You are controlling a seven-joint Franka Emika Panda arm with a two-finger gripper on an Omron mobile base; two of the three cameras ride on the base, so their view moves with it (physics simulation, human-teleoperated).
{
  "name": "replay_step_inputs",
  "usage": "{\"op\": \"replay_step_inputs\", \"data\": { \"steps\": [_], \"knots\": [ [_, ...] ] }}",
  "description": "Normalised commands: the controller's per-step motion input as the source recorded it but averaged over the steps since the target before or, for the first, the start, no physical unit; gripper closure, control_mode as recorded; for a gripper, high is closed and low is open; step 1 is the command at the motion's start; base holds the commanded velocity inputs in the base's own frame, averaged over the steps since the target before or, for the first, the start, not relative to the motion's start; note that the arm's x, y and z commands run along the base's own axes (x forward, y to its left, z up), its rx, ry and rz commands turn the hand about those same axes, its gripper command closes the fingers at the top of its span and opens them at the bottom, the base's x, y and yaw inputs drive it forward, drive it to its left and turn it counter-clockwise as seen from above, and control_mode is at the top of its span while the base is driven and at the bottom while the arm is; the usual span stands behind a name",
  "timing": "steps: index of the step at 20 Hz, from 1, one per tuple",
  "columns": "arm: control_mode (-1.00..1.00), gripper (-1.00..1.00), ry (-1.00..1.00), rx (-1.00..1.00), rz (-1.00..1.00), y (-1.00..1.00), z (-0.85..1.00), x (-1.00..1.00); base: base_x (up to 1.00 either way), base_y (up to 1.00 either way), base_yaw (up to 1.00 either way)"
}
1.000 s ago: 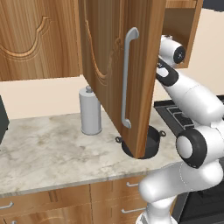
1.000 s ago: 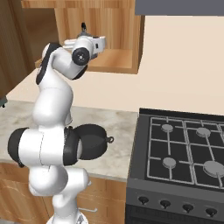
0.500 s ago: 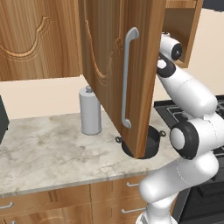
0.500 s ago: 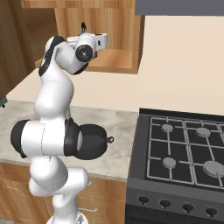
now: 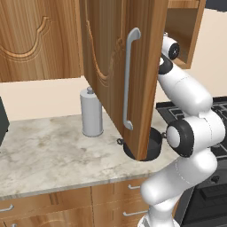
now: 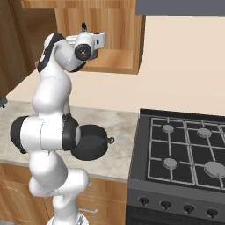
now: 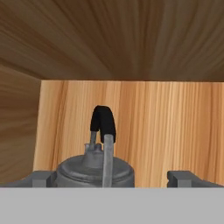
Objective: Pick the kettle from the cabinet and place it on a stove burner. Then pick the pot from the counter and place it on another stove burner. Finally, turn both burners on.
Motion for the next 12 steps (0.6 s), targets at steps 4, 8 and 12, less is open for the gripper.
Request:
{"op": "replay_step_inputs", "data": {
  "steps": [4,8,12],
  "knots": [
    [-1.0,-1.0,0.0,0.0,0.0,0.0,0.0,0.07,0.0,0.0,0.0],
    [-1.0,-1.0,0.0,0.0,0.01,0.0,0.0,0.08,0.0,0.0,0.0],
    [-1.0,-1.0,0.0,0.0,0.02,0.0,0.0,0.1,0.0,0.0,0.0]
  ]
}}
